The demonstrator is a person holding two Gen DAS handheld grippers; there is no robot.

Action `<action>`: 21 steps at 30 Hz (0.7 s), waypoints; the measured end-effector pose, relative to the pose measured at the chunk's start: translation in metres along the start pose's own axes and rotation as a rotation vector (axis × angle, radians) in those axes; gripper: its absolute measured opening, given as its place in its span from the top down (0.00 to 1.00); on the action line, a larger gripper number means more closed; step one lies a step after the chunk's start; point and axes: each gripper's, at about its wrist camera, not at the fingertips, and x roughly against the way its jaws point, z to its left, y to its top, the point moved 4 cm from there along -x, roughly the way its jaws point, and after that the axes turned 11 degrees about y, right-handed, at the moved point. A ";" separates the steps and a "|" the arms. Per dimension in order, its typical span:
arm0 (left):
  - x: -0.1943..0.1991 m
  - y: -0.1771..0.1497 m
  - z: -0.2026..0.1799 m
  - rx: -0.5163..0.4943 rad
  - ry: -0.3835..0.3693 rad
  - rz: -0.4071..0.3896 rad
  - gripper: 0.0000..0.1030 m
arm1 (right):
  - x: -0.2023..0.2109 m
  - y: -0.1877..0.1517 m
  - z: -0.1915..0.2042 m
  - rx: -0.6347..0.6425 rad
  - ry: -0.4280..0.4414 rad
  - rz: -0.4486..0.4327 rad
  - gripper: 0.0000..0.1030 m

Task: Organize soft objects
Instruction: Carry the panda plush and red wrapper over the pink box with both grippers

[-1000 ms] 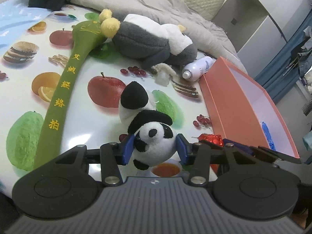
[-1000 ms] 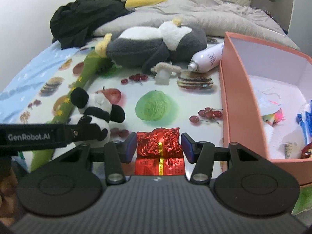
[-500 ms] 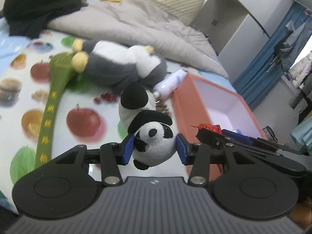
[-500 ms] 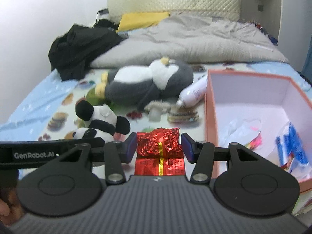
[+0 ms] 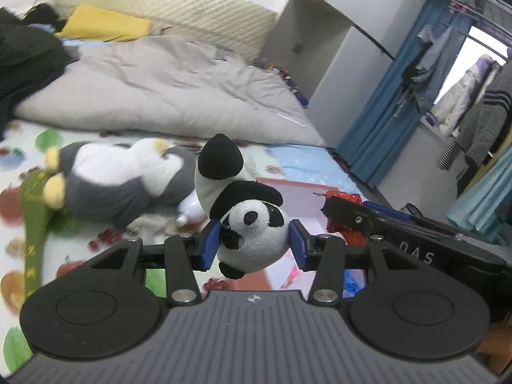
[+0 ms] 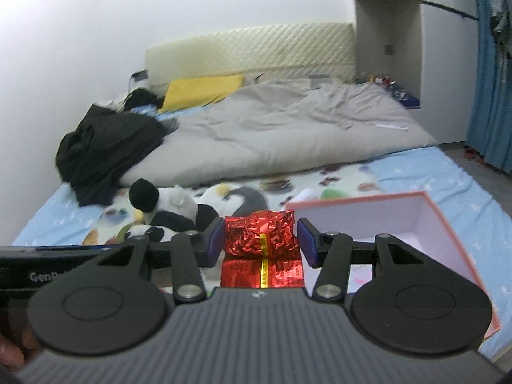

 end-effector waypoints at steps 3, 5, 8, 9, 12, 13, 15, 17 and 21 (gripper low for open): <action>-0.009 0.010 -0.021 -0.032 -0.029 0.009 0.49 | 0.006 0.007 -0.021 -0.018 -0.039 -0.018 0.49; -0.019 0.015 -0.035 -0.051 -0.046 0.020 0.49 | 0.008 0.010 -0.035 -0.035 -0.063 -0.022 0.49; -0.041 0.018 -0.054 -0.075 -0.072 0.047 0.49 | 0.006 0.010 -0.059 -0.056 -0.102 -0.017 0.49; -0.050 0.018 -0.060 -0.082 -0.081 0.058 0.49 | 0.004 0.008 -0.068 -0.065 -0.115 -0.011 0.49; -0.080 0.015 -0.079 -0.106 -0.100 0.103 0.49 | -0.005 0.002 -0.093 -0.103 -0.146 0.015 0.49; -0.093 0.013 -0.083 -0.113 -0.102 0.119 0.49 | -0.008 -0.001 -0.103 -0.118 -0.157 0.026 0.49; -0.117 0.008 -0.093 -0.129 -0.106 0.163 0.49 | -0.014 -0.009 -0.118 -0.139 -0.173 0.049 0.49; -0.142 0.001 -0.098 -0.144 -0.102 0.203 0.49 | -0.023 -0.019 -0.133 -0.162 -0.186 0.085 0.49; -0.184 -0.013 -0.108 -0.168 -0.103 0.280 0.49 | -0.043 -0.046 -0.160 -0.216 -0.201 0.165 0.48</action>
